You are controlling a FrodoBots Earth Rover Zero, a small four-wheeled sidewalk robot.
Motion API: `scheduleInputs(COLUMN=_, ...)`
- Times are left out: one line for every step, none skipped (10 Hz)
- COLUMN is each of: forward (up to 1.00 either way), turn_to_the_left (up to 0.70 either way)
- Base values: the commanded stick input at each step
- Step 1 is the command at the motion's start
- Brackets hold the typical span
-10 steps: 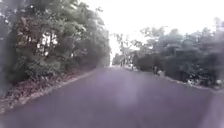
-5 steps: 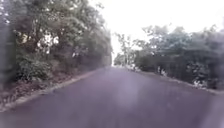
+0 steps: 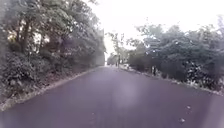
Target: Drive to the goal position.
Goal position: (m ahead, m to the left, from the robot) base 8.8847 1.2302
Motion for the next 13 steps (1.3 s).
scheduleInputs(forward=1.0, turn_to_the_left=0.0)
scheduleInputs(forward=1.0, turn_to_the_left=0.0)
scheduleInputs(forward=1.0, turn_to_the_left=0.0)
scheduleInputs(forward=1.0, turn_to_the_left=0.0)
scheduleInputs(forward=1.0, turn_to_the_left=0.0)
scheduleInputs(forward=1.0, turn_to_the_left=0.0)
scheduleInputs(forward=1.0, turn_to_the_left=0.0)
scheduleInputs(forward=1.0, turn_to_the_left=0.0)
scheduleInputs(forward=1.0, turn_to_the_left=0.0)
scheduleInputs(forward=1.0, turn_to_the_left=0.0)
scheduleInputs(forward=1.0, turn_to_the_left=0.0)
scheduleInputs(forward=1.0, turn_to_the_left=0.0)
scheduleInputs(forward=1.0, turn_to_the_left=0.0)
